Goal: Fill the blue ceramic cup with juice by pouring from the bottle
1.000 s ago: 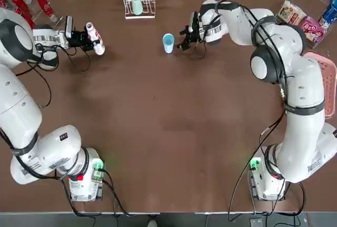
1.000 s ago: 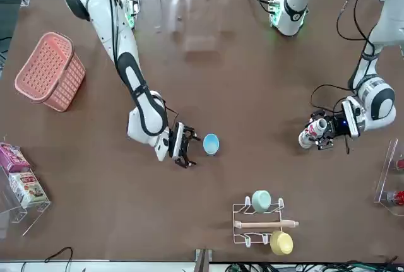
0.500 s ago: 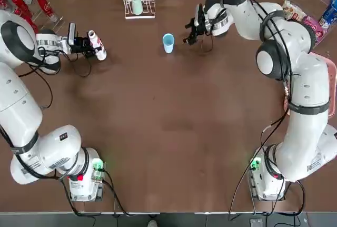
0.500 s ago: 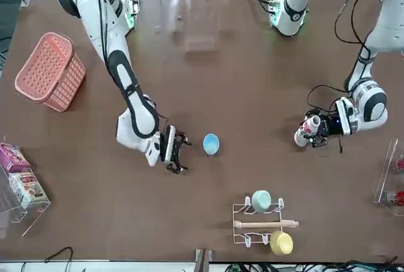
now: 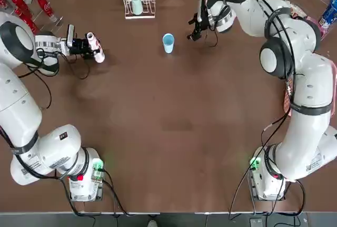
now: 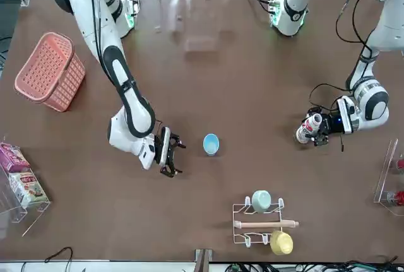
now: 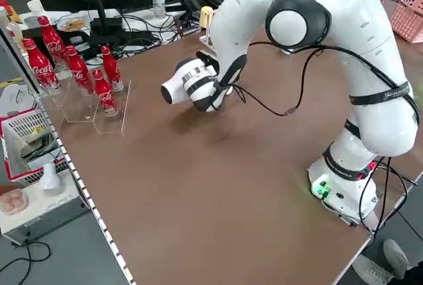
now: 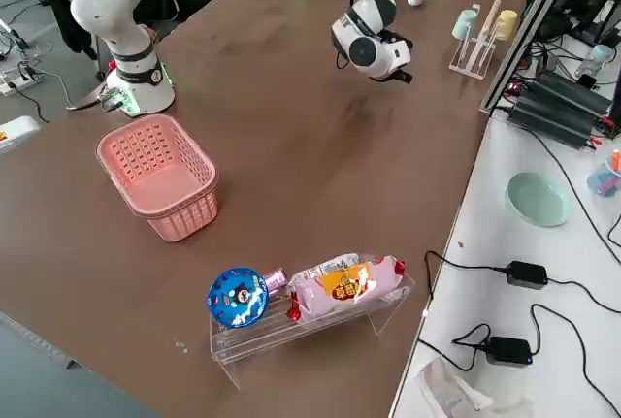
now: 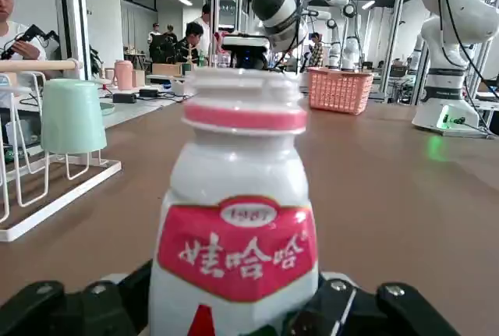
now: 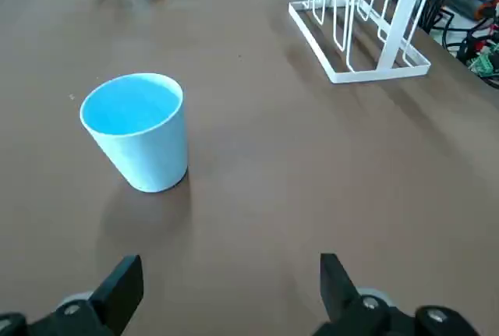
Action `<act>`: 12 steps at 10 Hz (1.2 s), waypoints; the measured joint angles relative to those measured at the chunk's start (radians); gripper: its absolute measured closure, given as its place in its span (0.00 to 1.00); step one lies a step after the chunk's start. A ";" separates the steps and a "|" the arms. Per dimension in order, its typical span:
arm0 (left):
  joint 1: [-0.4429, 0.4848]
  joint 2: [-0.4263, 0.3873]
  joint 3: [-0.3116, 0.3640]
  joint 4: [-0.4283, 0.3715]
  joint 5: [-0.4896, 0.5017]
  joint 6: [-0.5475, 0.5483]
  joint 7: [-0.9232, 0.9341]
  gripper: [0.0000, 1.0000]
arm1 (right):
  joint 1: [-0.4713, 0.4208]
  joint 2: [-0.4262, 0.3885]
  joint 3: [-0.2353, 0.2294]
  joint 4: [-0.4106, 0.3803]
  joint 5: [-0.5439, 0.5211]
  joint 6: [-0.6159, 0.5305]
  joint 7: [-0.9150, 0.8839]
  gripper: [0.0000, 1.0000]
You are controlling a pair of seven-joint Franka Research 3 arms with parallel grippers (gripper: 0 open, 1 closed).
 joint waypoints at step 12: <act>0.030 0.000 0.007 0.021 0.066 -0.011 0.000 0.00 | -0.123 -0.127 0.046 0.026 -0.610 0.019 0.883 0.00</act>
